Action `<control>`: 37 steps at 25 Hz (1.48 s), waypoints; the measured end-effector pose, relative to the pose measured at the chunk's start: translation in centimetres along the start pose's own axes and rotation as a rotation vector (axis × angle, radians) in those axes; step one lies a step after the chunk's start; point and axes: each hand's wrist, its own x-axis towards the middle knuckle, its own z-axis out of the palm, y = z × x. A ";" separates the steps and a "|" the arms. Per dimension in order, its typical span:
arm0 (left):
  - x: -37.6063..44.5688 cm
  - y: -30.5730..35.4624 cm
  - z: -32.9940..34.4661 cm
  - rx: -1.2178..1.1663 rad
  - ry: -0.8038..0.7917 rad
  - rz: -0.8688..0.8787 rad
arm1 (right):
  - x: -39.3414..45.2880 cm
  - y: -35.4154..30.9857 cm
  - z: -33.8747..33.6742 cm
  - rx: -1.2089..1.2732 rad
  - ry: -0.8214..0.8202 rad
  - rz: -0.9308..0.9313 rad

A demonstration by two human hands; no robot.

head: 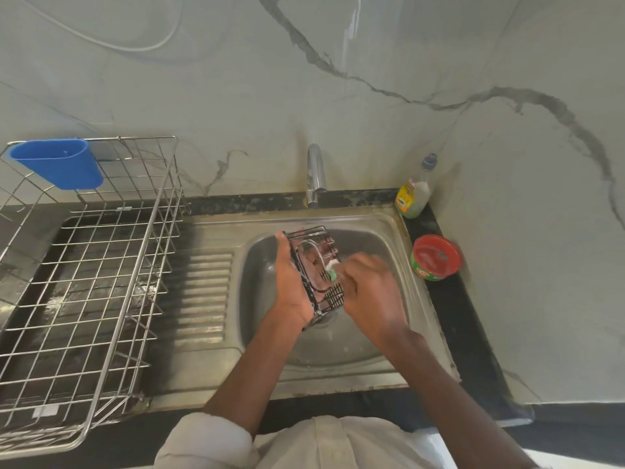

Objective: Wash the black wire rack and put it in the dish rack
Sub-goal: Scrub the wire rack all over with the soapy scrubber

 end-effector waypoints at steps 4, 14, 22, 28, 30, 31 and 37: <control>-0.1 -0.6 -0.5 0.030 0.035 -0.036 | 1.1 1.2 -0.2 0.039 0.015 0.140; 0.2 0.4 0.2 -0.120 0.085 0.051 | -0.2 -0.1 0.5 0.034 -0.038 -0.004; 0.2 0.1 -0.3 -0.273 0.337 0.126 | -0.3 -0.6 2.2 0.224 0.008 -0.036; 0.6 0.2 -0.3 -0.321 0.378 0.079 | 0.7 1.1 2.7 0.145 0.084 0.057; 0.4 0.5 0.1 -0.347 0.400 0.070 | -0.6 0.5 2.8 0.135 0.053 -0.050; 0.1 0.6 0.3 -0.343 0.405 0.060 | -0.8 0.5 2.8 0.132 0.062 -0.027; -0.1 0.7 0.2 -0.414 0.468 0.092 | -1.6 -0.8 2.5 0.253 -0.071 0.118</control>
